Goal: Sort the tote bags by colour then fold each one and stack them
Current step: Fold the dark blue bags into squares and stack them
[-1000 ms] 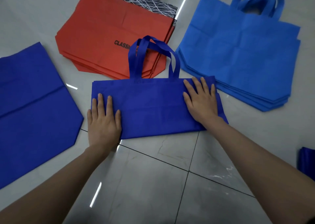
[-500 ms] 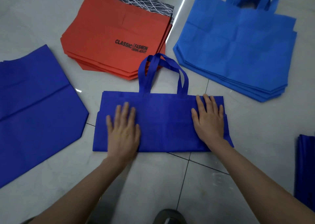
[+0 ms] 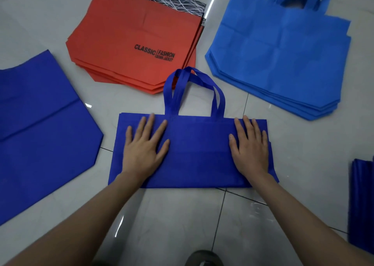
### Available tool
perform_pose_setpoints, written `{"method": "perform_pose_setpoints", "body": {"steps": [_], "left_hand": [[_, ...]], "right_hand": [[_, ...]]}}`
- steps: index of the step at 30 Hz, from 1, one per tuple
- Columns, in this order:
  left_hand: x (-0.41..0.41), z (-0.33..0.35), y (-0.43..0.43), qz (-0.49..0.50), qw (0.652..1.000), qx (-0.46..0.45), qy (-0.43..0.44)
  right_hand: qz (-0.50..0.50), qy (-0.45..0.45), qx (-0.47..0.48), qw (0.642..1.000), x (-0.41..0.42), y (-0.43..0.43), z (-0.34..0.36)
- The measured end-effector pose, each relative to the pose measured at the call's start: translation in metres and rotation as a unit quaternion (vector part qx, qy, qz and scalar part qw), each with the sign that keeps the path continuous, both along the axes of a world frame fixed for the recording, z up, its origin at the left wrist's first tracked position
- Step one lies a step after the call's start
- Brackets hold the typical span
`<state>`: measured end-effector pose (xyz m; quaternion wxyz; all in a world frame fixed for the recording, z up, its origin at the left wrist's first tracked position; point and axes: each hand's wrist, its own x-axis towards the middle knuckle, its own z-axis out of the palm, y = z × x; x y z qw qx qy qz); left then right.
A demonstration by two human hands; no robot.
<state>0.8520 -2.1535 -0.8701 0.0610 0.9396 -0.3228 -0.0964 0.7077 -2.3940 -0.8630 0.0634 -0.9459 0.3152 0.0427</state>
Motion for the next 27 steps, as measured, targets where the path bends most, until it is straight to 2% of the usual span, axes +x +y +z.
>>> {"method": "perform_pose_setpoints", "body": {"steps": [4, 7, 9, 11, 14, 18, 20, 23, 25, 27], "left_hand": [[-0.002, 0.0, 0.001, 0.067, 0.998, 0.0, 0.004], [-0.002, -0.001, 0.002, 0.068, 0.998, -0.007, 0.004], [-0.001, -0.001, 0.002, 0.069, 0.998, -0.006, 0.005], [-0.002, 0.0, 0.001, 0.069, 0.998, -0.006, 0.007], [-0.001, 0.0, 0.001, 0.07, 0.997, -0.014, 0.01], [-0.001, 0.002, 0.0, 0.07, 0.997, -0.02, 0.018], [0.0, 0.005, 0.0, 0.07, 0.997, -0.023, 0.024], [0.001, 0.009, 0.0, 0.075, 0.996, -0.023, 0.038], [0.003, 0.013, 0.002, 0.066, 0.997, -0.012, 0.029], [0.006, 0.017, 0.003, 0.045, 0.999, 0.006, 0.003]], "right_hand": [[-0.001, -0.016, 0.003, 1.0, 0.001, 0.0, 0.0], [-0.025, -0.093, 0.014, 0.995, 0.015, -0.001, 0.011], [-0.076, -0.157, 0.079, 0.981, 0.041, 0.001, 0.024], [-0.127, -0.179, 0.198, 0.955, 0.077, 0.004, 0.032], [-0.156, -0.165, 0.291, 0.929, 0.126, 0.008, 0.04], [-0.191, -0.089, 0.339, 0.917, 0.162, 0.0, 0.052], [-0.174, -0.104, 0.358, 0.911, 0.167, -0.003, 0.058], [-0.097, -0.205, 0.385, 0.895, 0.156, 0.003, 0.076], [-0.038, -0.256, 0.421, 0.869, 0.136, 0.008, 0.088], [0.025, -0.257, 0.431, 0.865, 0.107, 0.014, 0.093]]}}
